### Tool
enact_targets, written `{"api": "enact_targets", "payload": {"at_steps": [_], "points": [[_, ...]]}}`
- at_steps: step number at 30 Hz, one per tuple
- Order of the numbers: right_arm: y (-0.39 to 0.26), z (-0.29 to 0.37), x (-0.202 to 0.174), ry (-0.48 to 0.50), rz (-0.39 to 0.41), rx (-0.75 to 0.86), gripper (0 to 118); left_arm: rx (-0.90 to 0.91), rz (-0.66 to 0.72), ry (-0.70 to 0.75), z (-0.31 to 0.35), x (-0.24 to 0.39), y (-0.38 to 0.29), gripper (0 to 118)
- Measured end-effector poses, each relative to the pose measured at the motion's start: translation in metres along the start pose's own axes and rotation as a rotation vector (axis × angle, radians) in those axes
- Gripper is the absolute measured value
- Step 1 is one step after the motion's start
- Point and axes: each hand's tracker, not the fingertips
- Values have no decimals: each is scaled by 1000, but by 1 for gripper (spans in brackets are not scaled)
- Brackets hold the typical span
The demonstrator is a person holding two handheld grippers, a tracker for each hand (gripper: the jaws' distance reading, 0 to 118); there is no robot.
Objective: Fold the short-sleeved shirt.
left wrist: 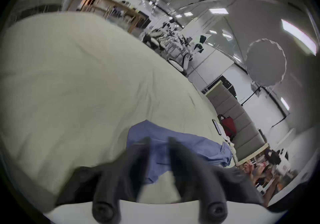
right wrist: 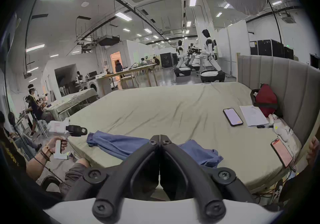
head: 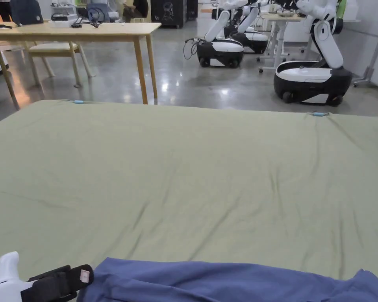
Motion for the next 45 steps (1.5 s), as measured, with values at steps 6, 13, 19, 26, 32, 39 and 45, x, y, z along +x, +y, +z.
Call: {"api": "enact_targets", "payload": {"at_steps": [6,13,19,26,32,39,45], "points": [[-5,0,2,-12,-24,-17,0,-41,52,-21,-26,-12,-7,118],[-10,-6,2,-1,-38,-28,0,-96,6,-168,-64,-8,-14,118],[-12,-8,2,2,-36,-37,0,-152,-71,-120,-82,-7,-9,71],[-16,-7,6,-22,-51,-58,0,-109,-94,-71,-80,-8,-12,16],[-14,-10,8,-38,-67,-57,0,-47,-86,-19,-58,-23,11,15],[-10,-8,8,-35,-59,-47,0,82,-105,257,17,-67,58,15],[-11,-18,9,-31,-66,-49,0,41,-71,129,27,-14,50,15]]}}
